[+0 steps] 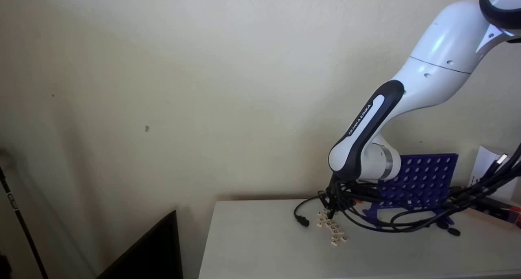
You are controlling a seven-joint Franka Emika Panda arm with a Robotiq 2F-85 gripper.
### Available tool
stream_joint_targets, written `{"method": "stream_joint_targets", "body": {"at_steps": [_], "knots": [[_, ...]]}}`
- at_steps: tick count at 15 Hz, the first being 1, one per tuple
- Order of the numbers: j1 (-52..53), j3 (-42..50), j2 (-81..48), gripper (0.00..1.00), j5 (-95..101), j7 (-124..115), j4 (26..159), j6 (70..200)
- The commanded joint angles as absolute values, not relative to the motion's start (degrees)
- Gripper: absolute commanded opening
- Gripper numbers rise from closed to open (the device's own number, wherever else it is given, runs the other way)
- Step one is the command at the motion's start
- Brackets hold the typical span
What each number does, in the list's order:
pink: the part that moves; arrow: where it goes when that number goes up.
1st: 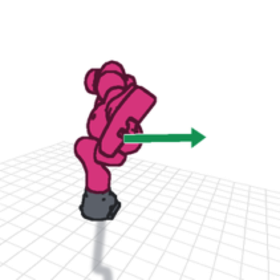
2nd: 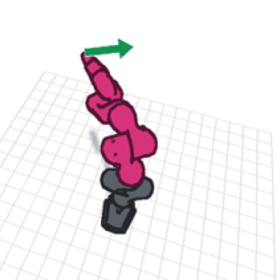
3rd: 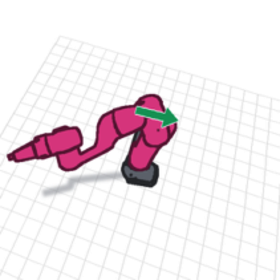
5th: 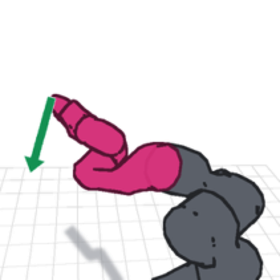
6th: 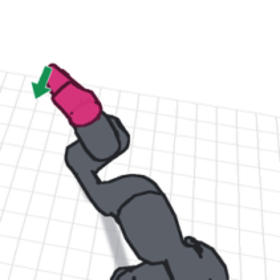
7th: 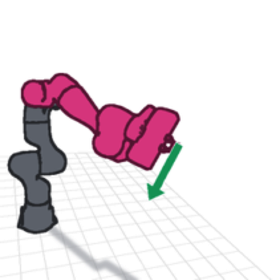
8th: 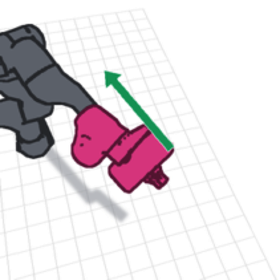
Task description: Move the tile letter k forward, then move it to the right
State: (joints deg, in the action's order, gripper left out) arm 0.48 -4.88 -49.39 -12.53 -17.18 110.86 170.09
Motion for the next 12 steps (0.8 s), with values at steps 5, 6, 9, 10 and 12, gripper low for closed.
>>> {"method": "stream_joint_targets", "body": {"at_steps": [5,6,9,10,12], "knots": [[1.25,-5.11,-53.56,0.00,-13.52,-16.20,105.62,170.96],[1.31,-5.15,-53.91,0.00,-13.49,-16.15,105.03,171.00],[1.77,-4.79,-54.94,0.00,-13.45,-16.49,103.43,170.52],[1.73,-4.86,-55.32,0.00,-13.47,-16.44,103.01,170.54],[2.32,-3.98,-55.67,0.00,-13.48,-17.14,102.55,169.63]]}}
